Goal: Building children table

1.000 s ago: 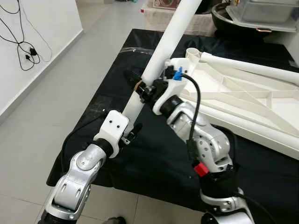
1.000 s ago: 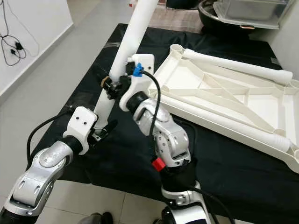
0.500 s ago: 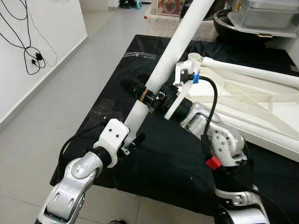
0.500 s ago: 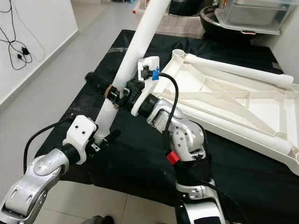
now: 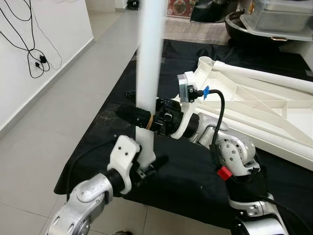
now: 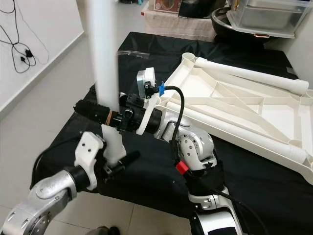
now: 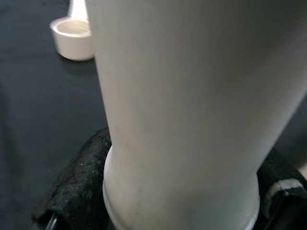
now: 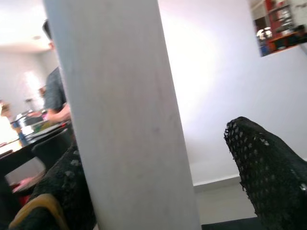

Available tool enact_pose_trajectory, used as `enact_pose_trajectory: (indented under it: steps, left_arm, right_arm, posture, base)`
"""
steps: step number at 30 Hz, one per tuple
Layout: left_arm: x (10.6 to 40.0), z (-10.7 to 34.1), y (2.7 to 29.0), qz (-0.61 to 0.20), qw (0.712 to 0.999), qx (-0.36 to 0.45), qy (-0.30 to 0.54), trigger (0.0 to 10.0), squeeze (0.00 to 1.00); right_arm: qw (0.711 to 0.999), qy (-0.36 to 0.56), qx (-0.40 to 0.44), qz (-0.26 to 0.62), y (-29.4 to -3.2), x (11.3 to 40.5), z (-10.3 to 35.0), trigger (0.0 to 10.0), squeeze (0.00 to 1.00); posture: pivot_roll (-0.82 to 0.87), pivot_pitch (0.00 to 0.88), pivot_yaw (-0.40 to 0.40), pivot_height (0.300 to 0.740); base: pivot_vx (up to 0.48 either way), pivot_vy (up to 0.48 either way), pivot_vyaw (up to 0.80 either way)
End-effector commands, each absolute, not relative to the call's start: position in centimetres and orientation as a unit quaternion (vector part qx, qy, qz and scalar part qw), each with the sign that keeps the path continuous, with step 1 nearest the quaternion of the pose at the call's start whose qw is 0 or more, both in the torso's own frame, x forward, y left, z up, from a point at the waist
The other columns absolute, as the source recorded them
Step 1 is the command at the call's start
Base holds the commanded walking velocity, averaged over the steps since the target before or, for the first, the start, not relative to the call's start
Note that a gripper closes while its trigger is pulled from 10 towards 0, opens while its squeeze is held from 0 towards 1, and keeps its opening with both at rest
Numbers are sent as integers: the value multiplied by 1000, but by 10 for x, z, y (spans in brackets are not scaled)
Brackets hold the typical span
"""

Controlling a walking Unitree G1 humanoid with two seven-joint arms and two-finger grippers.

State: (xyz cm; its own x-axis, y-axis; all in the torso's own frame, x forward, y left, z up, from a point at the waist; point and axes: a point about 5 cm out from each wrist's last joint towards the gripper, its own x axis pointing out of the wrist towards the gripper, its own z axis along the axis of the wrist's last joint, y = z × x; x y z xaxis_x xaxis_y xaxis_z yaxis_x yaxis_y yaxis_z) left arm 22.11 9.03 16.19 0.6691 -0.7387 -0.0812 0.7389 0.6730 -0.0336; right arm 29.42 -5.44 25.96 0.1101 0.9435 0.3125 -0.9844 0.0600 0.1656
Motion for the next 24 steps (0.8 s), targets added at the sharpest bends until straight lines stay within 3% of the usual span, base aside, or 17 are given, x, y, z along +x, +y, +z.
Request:
enact_pose_trajectory:
  steps: [1,15,16,17,18,24]
  left_arm:
    - [208,164,78,-461,886,-6,46,10000,0]
    - [197,163,79,-486,870,-28,78,10000,0]
    - [194,162,79,-494,865,-30,83,10000,0]
    - [194,162,79,-494,865,-30,83,10000,0]
    - [192,162,79,-499,861,-31,87,10000,0]
    - [186,161,81,-504,858,-36,99,10000,0]
  right_arm:
    - [715,-63,153,679,-47,294,261,10000,0]
    - [713,-49,105,691,-51,298,254,9843,0]
    - [720,-46,96,686,-51,301,252,3843,0]
    - [720,-46,96,686,-51,301,252,3843,0]
    - [724,-43,92,682,-52,302,249,0,0]
    - [735,-29,89,672,-57,307,242,0,0]
  posture:
    - [92,140,-6,740]
    - [89,145,-3,740]
    - [89,145,-3,740]
    - [89,145,-3,740]
    - [89,148,-3,740]
    - [91,151,-3,740]
  base:
    - [0,0,0]
    - [0,0,0]
    - [0,0,0]
    - [0,0,0]
    - [0,0,0]
    - [0,0,0]
